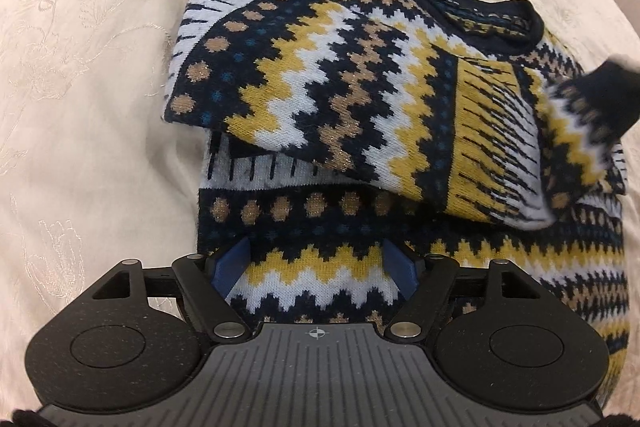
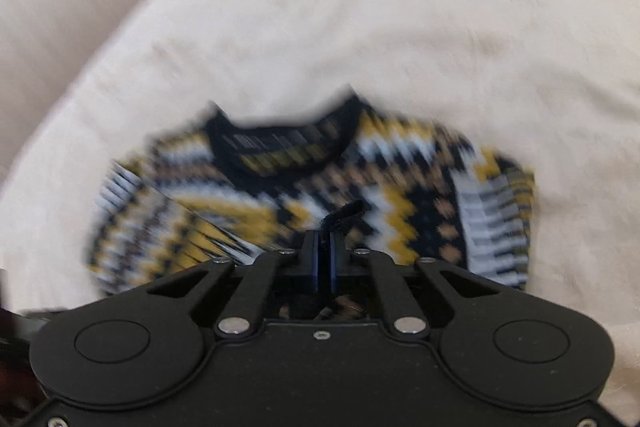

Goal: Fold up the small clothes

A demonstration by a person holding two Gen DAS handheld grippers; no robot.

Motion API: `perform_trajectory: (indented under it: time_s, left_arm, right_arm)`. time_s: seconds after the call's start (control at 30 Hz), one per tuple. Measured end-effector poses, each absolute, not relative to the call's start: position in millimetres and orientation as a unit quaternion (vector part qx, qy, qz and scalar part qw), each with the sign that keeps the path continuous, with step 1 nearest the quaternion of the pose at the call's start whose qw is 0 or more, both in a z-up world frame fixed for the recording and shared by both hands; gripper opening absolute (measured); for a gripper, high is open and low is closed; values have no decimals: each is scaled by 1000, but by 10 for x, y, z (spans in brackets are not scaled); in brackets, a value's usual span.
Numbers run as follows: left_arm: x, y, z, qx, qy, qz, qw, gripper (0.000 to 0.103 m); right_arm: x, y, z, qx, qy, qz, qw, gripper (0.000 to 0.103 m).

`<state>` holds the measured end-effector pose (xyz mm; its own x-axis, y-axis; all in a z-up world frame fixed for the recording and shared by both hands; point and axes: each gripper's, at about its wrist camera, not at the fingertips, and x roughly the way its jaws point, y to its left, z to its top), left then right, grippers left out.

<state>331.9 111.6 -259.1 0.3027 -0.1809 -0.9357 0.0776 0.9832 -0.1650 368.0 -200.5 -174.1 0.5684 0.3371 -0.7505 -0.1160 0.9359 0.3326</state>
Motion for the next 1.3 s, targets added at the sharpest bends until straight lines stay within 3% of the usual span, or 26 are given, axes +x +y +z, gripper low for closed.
perform_trajectory:
  time_s: [0.13,0.37,0.8,1.0,1.07,1.2,1.27,1.3]
  left_arm:
    - [3308,1138,-2569,-47,583,-82,807,72]
    - [3275,1165,-2380,-35,564,-70,822,72]
    - [3698,1204,-2099,-43,503,-34,862,72]
    - [4087,1321,-2409,-22,548,24,836,74]
    - [4155,1432,-2532,-51,562,32,825,81]
    - [4156,1465,-2547,-58,561,24,826,82]
    - [4133,1456,-2553,-54,557,18,829,83]
    - [4132,1450,-2557,-56,556,17,829,83]
  right_arm:
    - [3462,-2274,-1357,153,386,86,906,11]
    - [3478,-2679,-1904,178,464,-5,868,11]
    - [3538,-2494,-1995,155,472,13,868,12]
    - [3501,-2564,-2103,153,488,-3,859,13]
    - [3480,-2592,-2130,156,493,-5,856,16]
    - [3452,-2666,-2191,172,500,-5,849,23]
    - [3460,-2696,-2232,174,505,-6,845,31]
    - [3467,-2707,-2256,174,507,-5,844,44]
